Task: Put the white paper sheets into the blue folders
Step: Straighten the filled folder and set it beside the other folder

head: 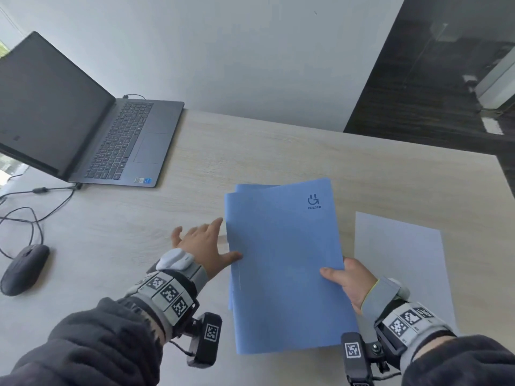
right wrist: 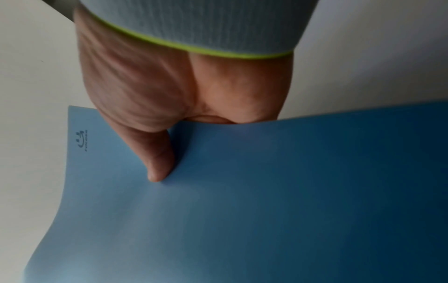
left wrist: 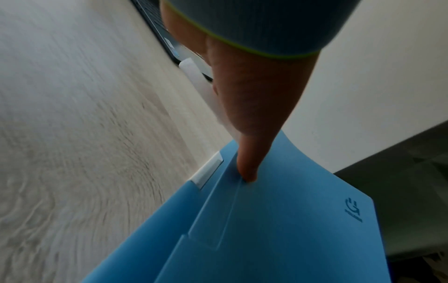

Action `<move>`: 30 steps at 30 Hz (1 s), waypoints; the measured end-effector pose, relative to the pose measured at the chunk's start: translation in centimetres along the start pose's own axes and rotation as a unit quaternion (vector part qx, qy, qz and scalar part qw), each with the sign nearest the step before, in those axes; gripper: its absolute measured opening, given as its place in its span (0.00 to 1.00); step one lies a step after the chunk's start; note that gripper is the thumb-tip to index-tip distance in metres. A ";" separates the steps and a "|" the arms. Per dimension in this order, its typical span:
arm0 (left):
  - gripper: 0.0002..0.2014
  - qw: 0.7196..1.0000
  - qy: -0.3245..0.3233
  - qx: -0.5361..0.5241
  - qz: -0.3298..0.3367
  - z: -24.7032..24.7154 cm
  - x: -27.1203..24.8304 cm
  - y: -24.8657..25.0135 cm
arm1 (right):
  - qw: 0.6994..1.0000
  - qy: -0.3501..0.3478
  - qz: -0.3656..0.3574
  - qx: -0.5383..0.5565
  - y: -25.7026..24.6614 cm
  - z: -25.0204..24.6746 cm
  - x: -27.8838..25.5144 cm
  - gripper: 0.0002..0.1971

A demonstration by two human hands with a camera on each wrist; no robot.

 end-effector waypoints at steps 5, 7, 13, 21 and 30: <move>0.22 0.988 -0.071 -0.134 -0.018 2.4 -0.1 -0.4 | 1.000 -0.004 -0.009 0.013 0.2 0.4 -0.3 0.11; 0.16 0.987 -0.075 -0.143 -0.018 3.0 -0.4 -0.3 | 1.000 -0.007 -0.008 0.007 0.5 0.4 -0.5 0.11; 0.12 0.976 -0.092 -0.197 -0.021 3.7 -1.1 0.1 | 1.000 -0.016 0.002 0.009 1.2 0.1 -0.7 0.11; 0.28 0.984 -0.111 -0.137 -0.040 2.8 -0.3 -1.0 | 1.000 -0.025 0.003 0.015 0.6 0.9 -0.7 0.10; 0.07 0.916 -0.128 -0.375 -0.067 3.9 -1.9 0.6 | 0.998 -0.016 0.028 0.049 1.6 1.0 -0.9 0.10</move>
Point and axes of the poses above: each hand's wrist, its own x-axis towards the middle knuckle, its own z-axis out of the palm, y = z × x, the point moved 10 cm from there along x, towards the middle knuckle, and after that the axes turned 10 degrees about x, right-handed, at the moved point
